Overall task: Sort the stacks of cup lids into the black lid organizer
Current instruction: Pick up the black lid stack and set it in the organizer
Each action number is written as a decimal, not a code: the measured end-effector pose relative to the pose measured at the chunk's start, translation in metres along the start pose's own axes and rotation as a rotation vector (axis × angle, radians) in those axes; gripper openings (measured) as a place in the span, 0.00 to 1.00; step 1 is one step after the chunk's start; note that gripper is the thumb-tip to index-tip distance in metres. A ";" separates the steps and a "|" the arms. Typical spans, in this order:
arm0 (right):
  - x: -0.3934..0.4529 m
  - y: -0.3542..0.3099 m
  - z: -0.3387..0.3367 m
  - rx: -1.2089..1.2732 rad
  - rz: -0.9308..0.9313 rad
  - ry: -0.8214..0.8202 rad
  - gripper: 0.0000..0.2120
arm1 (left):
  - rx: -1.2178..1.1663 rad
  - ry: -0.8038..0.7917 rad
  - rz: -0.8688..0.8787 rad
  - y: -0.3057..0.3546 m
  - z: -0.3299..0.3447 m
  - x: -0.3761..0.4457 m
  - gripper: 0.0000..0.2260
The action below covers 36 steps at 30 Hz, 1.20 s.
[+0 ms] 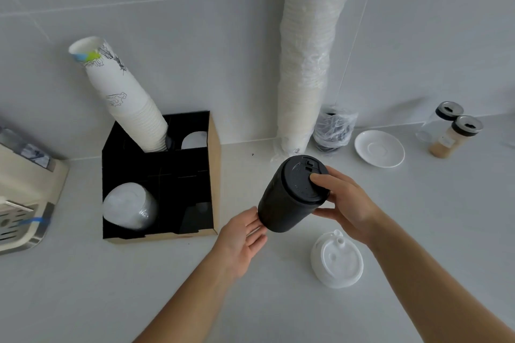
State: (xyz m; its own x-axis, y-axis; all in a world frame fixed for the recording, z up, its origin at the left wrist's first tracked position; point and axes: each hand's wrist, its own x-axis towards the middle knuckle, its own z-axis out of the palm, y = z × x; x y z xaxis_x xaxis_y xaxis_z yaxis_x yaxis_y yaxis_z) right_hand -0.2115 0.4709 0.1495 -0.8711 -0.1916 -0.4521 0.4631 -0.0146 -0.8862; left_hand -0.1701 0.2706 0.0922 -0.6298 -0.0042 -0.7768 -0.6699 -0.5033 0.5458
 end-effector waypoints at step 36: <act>0.016 -0.034 0.214 -0.177 -0.034 -0.161 0.13 | -0.267 0.044 0.161 0.072 -0.162 -0.046 0.22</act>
State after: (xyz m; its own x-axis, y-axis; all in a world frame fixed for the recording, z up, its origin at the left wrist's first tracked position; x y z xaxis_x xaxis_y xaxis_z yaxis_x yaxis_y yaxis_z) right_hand -0.2062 0.2584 0.1940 -0.8420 -0.3484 -0.4119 0.3856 0.1455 -0.9111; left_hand -0.1253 0.0948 0.1164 -0.6977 -0.1367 -0.7032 -0.4322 -0.7025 0.5654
